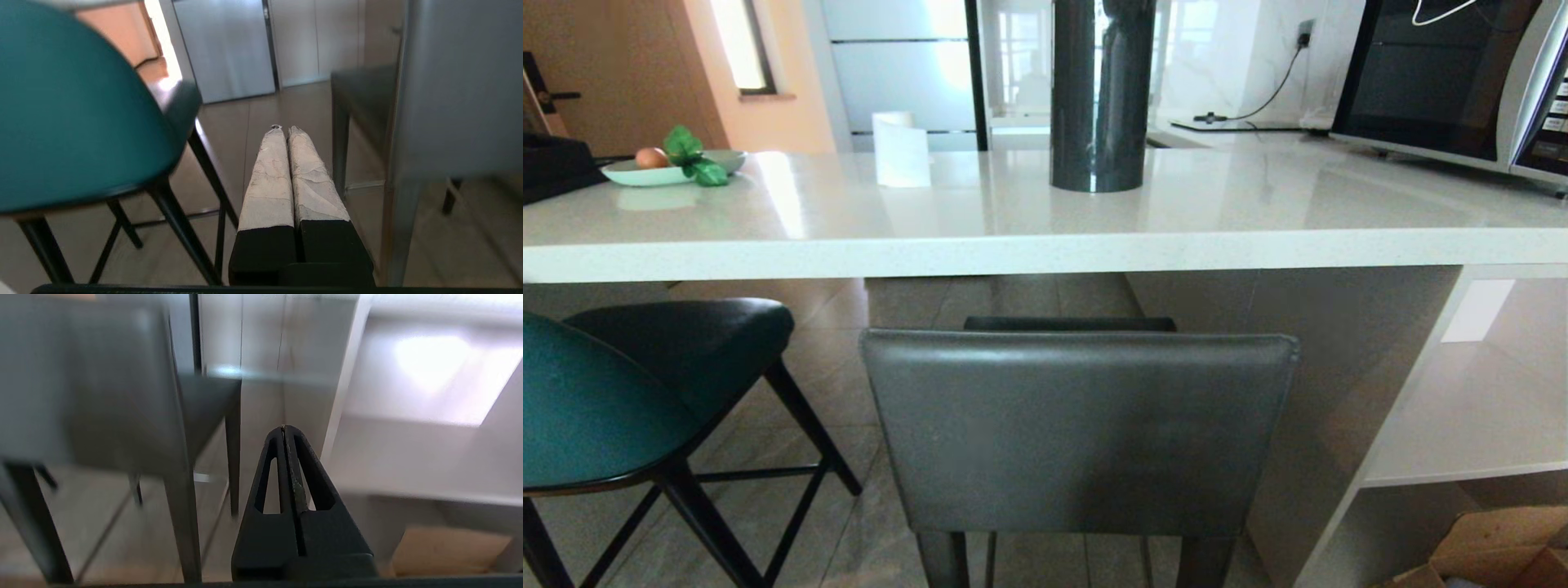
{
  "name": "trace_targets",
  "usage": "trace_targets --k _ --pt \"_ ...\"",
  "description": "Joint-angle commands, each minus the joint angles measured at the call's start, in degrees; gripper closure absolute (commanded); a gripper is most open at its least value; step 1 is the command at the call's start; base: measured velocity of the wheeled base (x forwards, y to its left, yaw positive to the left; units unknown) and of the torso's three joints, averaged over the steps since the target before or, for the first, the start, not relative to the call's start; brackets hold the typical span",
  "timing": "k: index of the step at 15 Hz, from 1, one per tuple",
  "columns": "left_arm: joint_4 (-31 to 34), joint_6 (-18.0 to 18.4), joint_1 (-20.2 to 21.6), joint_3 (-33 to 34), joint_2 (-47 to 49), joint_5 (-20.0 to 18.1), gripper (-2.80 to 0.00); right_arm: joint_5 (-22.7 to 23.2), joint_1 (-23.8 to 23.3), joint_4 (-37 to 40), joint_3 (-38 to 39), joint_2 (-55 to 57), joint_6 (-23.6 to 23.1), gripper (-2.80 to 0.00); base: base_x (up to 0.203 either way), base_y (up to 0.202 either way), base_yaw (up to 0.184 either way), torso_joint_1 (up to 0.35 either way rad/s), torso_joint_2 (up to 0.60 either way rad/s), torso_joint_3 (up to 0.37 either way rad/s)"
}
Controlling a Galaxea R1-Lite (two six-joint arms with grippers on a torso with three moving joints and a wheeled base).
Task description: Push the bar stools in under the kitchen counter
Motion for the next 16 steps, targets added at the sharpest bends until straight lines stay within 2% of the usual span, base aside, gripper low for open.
trace_targets --k 1,2,3,4,6,7,8,9,12,13,15,16 --pt "3.5 -0.2 -0.3 4.2 -2.7 0.2 0.0 -0.1 -0.1 -5.2 11.7 -1.8 -0.8 0.0 0.0 0.0 0.0 0.0 0.0 0.0" --pt "6.5 -1.5 -0.3 4.0 -2.7 0.5 0.0 -0.5 -0.1 -9.4 16.0 -1.8 -0.9 0.0 0.0 0.0 0.0 0.0 0.0 0.0" --pt "6.9 -2.7 -0.3 4.0 -2.7 0.8 0.0 -1.0 -0.1 -11.3 18.7 -1.8 -0.7 0.0 0.0 0.0 0.0 0.0 0.0 0.0" --pt "6.9 -2.9 -0.3 4.0 -2.7 0.9 0.0 -1.4 -0.1 -12.8 19.0 -1.8 -0.2 0.0 0.0 0.0 0.0 0.0 0.0 0.0" --pt "6.9 -2.8 -0.3 4.0 -2.7 0.8 0.0 -2.6 -0.1 -13.6 18.5 -1.8 4.4 0.0 0.0 0.0 0.0 0.0 0.0 0.0" --pt "7.0 -3.1 -0.3 4.0 -2.7 0.9 0.0 -4.8 -0.1 -13.5 18.5 -1.8 6.0 0.0 0.0 0.0 0.0 0.0 0.0 0.0" --pt "7.0 -3.0 -0.3 4.0 -2.7 1.1 0.0 -7.0 -0.1 -12.9 19.2 -1.7 4.8 0.0 0.0 0.0 0.0 0.0 0.0 0.0" --pt "6.9 -3.2 -0.3 4.0 -2.7 1.7 0.0 -6.4 -0.1 -12.3 19.4 -1.7 2.2 0.0 0.0 0.0 0.0 0.0 0.0 0.0" --pt "6.7 -4.4 -0.4 4.0 -2.7 2.2 0.0 -6.3 -0.2 -12.1 19.3 -1.7 2.4 0.0 0.0 0.0 0.0 0.0 0.0 0.0" --pt "6.7 -4.3 -0.4 4.0 -2.7 2.2 0.0 -6.3 -0.1 -12.1 19.3 -1.8 2.4 0.0 0.0 0.0 0.0 0.0 0.0 0.0" --pt "6.4 0.1 -0.4 4.0 -2.7 2.0 0.0 -6.3 -0.1 -12.2 19.3 -1.8 2.7 0.0 0.0 0.0 0.0 0.0 0.0 0.0" --pt "6.4 0.4 -0.3 4.0 -2.7 1.9 0.0 -6.3 -0.1 -12.2 19.3 -1.8 3.0 0.0 0.0 0.0 0.0 0.0 0.0 0.0"
